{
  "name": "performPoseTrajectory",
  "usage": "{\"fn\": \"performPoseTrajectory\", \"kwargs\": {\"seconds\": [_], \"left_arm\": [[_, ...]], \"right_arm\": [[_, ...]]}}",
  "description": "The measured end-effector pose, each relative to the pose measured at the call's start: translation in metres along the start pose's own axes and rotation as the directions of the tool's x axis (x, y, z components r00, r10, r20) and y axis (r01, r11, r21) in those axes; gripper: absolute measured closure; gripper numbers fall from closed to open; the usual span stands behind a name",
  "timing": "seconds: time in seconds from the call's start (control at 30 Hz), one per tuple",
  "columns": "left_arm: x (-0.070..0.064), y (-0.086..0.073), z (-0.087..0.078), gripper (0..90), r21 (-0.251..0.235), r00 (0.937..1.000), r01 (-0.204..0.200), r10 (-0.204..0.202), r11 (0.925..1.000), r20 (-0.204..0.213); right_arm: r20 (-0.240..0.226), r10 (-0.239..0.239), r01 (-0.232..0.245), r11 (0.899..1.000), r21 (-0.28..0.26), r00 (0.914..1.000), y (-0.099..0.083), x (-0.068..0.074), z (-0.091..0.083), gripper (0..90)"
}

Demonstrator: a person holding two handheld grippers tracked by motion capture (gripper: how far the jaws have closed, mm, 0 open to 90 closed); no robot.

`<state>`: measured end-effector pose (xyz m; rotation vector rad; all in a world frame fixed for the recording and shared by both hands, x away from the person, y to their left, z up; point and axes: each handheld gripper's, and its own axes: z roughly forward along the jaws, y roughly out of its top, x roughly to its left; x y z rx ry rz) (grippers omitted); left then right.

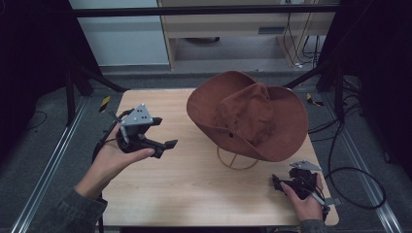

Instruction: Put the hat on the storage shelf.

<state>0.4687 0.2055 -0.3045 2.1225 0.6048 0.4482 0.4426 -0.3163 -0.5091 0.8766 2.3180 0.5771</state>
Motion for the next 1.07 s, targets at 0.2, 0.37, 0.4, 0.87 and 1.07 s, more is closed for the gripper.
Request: {"fn": "performPoseTrajectory", "kwargs": {"seconds": [0.2,0.37,0.4,0.87,1.07], "left_arm": [[0.001,-0.048,0.016,13.3,0.037,0.999,0.043,-0.042,0.9984,-0.013],[0.001,-0.091,0.035,12.3,0.096,0.9976,0.065,-0.062,0.9932,-0.03],[0.002,-0.1,0.039,12.3,0.111,0.9972,0.069,-0.066,0.9914,-0.035],[0.021,-0.181,0.055,10.2,0.179,0.9806,0.171,-0.149,0.9689,-0.127],[0.03,-0.191,0.055,9.0,0.199,0.9715,0.215,-0.189,0.9562,-0.143]], "right_arm": [[0.0,0.0,0.0,1.0,0.0,1.0,0.0,0.0,0.0,0.8],[0.0,0.001,-0.001,1.0,0.002,1.0,0.0,0.0,0.0,0.8],[0.0,0.001,-0.001,1.0,0.002,1.0,0.0,0.0,0.0,0.8],[0.003,-0.001,0.001,1.0,0.002,1.0,0.0,0.0,0.0,0.8],[0.003,-0.002,0.002,1.0,0.008,1.0,0.0,0.0,-0.001,0.8]]}}
